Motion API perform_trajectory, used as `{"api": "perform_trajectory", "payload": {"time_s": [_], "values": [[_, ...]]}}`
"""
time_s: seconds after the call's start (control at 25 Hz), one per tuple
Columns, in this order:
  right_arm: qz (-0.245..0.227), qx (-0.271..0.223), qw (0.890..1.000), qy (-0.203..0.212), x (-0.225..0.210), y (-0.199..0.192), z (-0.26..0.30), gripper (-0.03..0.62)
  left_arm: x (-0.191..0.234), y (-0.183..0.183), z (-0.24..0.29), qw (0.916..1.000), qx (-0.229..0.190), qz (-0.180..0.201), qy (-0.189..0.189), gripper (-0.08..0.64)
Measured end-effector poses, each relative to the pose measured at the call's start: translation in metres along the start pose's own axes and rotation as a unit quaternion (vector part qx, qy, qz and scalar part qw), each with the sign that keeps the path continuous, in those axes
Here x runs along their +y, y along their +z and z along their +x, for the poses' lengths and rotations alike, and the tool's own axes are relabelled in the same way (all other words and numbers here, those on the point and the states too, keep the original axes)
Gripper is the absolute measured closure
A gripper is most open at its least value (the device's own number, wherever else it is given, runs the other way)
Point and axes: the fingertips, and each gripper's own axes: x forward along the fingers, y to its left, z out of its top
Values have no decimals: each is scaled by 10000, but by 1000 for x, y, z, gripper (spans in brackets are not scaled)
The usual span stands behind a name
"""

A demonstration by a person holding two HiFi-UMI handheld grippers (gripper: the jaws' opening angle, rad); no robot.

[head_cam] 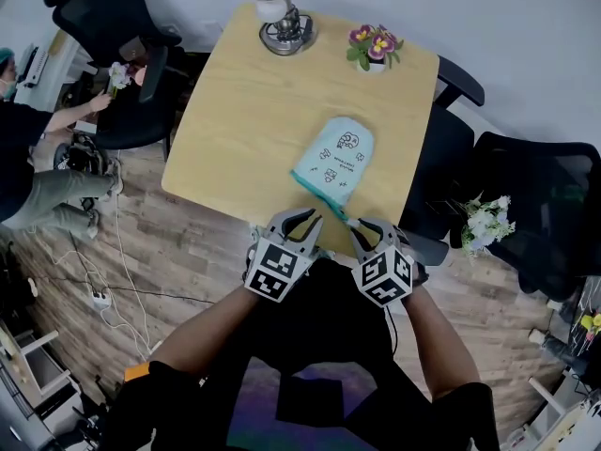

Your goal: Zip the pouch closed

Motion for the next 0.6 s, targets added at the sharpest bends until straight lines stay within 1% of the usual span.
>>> {"api": "perform_trajectory", "payload": {"time_s": [0.24, 0.28, 0.36, 0.44, 0.52, 0.6], "values": [[-84, 58, 9999, -13, 0, -1, 7, 505, 4, -2, -4, 10000, -14, -19, 56, 500], [-112, 67, 9999, -20, -1, -1, 8, 512, 4, -2, -4, 10000, -18, -22, 64, 500], [-154, 78, 9998, -34, 0, 0, 8, 548, 5, -2, -6, 10000, -35, -23, 72, 500], [-151, 91, 9998, 6, 1, 1, 8, 561, 4, -1, -8, 10000, -59, -21, 68, 500], [-44, 85, 9999, 132, 4, 3, 6, 568, 3, 0, -9, 9999, -88, -25, 59, 500], [259, 28, 9990, 359, 7, 6, 3, 571, 2, 2, -11, 9999, -138, -27, 52, 500]]}}
